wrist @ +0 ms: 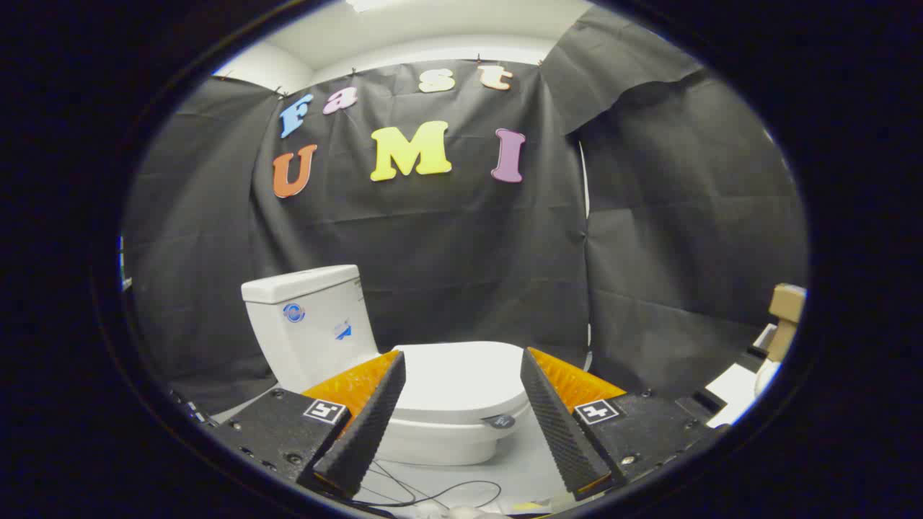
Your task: Open the toilet lid.
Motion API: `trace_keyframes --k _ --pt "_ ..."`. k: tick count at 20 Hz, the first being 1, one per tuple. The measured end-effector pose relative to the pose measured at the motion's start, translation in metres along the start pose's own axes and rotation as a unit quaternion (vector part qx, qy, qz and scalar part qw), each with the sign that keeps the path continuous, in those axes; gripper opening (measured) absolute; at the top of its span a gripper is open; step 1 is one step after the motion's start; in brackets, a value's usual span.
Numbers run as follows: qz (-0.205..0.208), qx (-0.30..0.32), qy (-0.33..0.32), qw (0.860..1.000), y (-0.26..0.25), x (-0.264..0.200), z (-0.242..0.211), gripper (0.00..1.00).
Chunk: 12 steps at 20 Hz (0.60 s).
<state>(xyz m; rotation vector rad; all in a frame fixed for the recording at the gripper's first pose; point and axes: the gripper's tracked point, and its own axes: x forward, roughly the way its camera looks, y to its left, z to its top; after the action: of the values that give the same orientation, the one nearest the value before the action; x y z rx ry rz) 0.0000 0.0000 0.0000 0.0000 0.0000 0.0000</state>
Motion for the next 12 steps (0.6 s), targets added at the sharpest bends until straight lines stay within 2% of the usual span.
trace_keyframes --k 3,12 --pt "0.011 0.007 -0.002 1.0 0.0069 -0.0035 0.0037 1.0" --pt "0.004 -0.004 -0.015 1.0 0.0058 -0.0069 0.0096 1.0"
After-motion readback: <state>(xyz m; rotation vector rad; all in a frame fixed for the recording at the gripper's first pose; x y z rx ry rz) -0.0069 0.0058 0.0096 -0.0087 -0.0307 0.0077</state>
